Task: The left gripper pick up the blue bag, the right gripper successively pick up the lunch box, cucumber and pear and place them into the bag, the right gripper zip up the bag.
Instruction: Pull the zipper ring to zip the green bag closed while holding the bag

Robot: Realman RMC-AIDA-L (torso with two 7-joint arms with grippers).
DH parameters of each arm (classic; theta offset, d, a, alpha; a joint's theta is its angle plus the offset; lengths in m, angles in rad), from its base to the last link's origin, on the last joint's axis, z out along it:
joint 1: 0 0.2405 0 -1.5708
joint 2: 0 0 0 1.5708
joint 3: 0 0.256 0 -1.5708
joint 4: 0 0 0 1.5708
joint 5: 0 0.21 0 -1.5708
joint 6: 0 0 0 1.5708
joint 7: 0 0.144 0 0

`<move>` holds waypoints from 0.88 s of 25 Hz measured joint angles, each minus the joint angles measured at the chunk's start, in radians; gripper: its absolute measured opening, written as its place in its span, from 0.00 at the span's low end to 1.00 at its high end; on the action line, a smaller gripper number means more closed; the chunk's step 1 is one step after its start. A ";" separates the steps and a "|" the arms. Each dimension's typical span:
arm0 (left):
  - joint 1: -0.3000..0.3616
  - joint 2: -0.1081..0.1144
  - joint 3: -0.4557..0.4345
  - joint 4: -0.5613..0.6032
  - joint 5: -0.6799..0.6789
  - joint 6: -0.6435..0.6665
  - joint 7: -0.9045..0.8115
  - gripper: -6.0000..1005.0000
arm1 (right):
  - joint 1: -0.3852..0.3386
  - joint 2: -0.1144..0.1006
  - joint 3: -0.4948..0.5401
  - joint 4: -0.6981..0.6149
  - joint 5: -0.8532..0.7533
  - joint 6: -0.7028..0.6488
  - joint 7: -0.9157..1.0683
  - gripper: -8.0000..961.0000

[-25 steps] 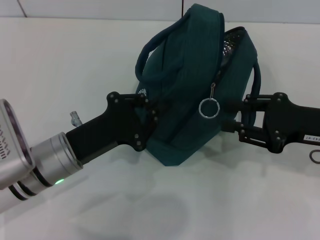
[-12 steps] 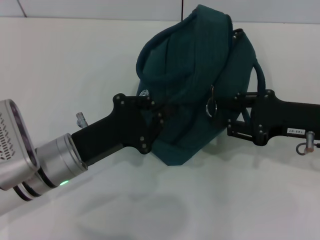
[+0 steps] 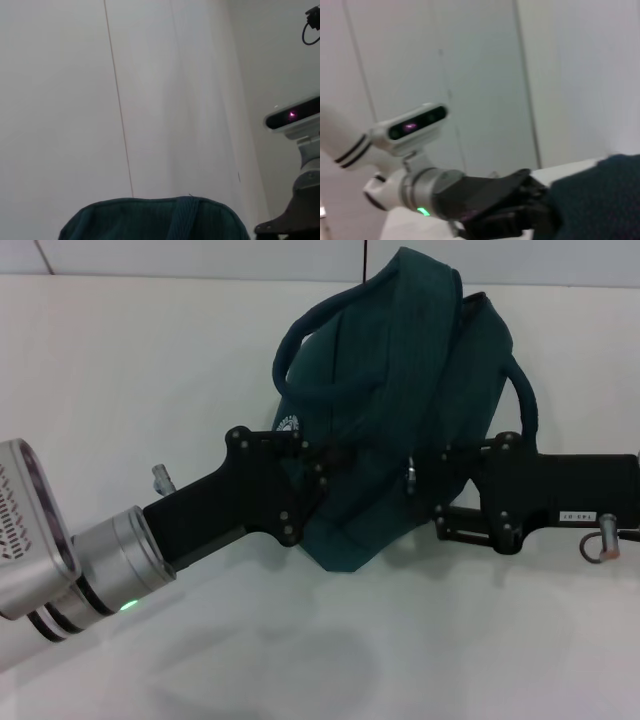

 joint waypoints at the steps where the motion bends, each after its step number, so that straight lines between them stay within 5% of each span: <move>1: 0.000 0.000 0.000 0.000 -0.001 -0.001 0.001 0.08 | 0.001 0.000 0.001 0.000 0.000 -0.005 0.000 0.41; 22: -0.014 0.000 -0.004 0.000 -0.005 -0.027 0.005 0.10 | 0.016 0.008 0.005 -0.004 -0.002 -0.003 -0.018 0.33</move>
